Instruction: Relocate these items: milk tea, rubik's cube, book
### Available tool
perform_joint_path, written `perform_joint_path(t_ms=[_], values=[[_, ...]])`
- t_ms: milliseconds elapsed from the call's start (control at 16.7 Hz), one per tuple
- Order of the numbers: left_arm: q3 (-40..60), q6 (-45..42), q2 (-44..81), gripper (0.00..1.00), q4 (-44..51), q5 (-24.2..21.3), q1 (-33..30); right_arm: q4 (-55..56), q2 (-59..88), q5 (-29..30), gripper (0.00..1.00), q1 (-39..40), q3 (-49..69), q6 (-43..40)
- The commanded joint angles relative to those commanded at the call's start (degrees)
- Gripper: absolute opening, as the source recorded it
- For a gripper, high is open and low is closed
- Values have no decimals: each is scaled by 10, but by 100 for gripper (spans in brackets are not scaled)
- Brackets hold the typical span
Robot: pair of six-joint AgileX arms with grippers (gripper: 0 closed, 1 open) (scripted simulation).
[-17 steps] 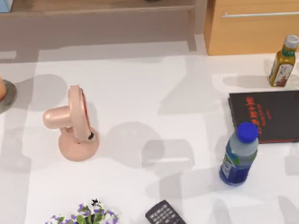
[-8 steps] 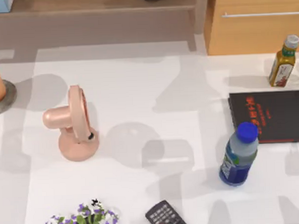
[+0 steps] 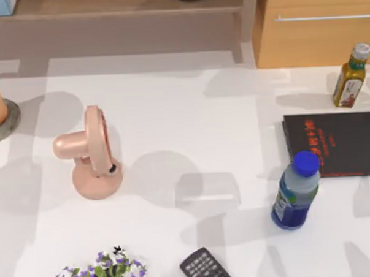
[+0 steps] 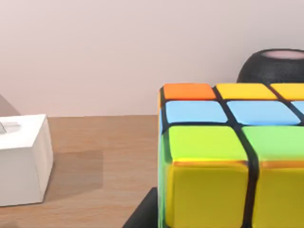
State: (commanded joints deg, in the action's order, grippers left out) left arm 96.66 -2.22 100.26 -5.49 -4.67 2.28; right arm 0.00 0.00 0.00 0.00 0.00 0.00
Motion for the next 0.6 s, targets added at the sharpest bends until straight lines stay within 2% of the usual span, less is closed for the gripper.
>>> perform_joint_path(t_ms=[300, 600], values=[[84, 14, 80, 0, 17, -5, 7, 0, 0, 0, 100, 0, 0, 0], [91, 15, 89, 0, 20, -6, 8, 0, 0, 0, 100, 0, 0, 0]])
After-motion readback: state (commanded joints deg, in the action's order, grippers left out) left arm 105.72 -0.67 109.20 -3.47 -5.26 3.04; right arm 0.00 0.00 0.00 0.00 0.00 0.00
